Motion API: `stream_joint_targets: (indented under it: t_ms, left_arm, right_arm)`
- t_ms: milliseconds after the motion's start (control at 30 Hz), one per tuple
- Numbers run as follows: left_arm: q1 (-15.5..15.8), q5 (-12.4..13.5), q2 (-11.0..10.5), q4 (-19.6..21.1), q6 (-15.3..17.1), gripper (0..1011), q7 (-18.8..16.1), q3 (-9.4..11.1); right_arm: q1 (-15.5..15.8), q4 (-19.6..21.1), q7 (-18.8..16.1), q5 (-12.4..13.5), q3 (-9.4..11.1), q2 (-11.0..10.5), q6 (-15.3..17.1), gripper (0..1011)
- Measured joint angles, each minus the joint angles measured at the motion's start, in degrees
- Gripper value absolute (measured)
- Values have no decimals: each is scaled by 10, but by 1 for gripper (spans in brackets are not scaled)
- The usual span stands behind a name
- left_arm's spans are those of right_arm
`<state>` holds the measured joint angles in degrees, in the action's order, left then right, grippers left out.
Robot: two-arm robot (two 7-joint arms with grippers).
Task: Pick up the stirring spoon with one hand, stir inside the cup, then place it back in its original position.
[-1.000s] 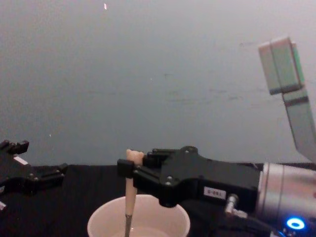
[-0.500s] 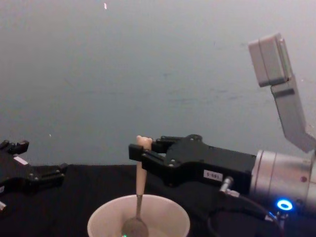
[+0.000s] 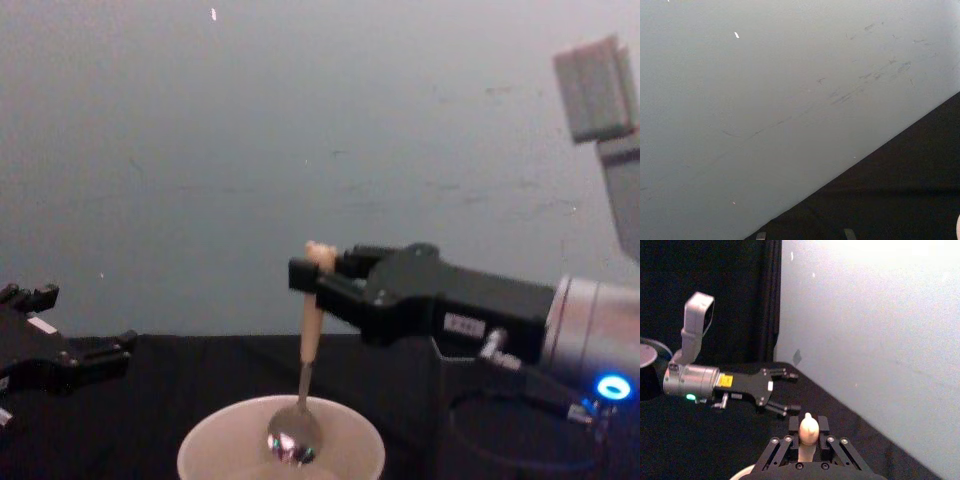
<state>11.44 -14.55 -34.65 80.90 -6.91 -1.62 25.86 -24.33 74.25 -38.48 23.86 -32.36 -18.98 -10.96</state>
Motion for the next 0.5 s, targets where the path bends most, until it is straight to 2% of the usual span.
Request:
stream_joint_targets:
  t_ms: [367, 500]
  left_arm:
    - [0, 0, 0, 0, 0, 1001, 0, 0]
    - [0, 0, 0, 0, 0, 1001, 0, 0]
  right_arm:
    - [5, 65, 1, 31, 37, -38, 14, 214]
    - [9, 88, -2, 46, 55, -62, 14, 214]
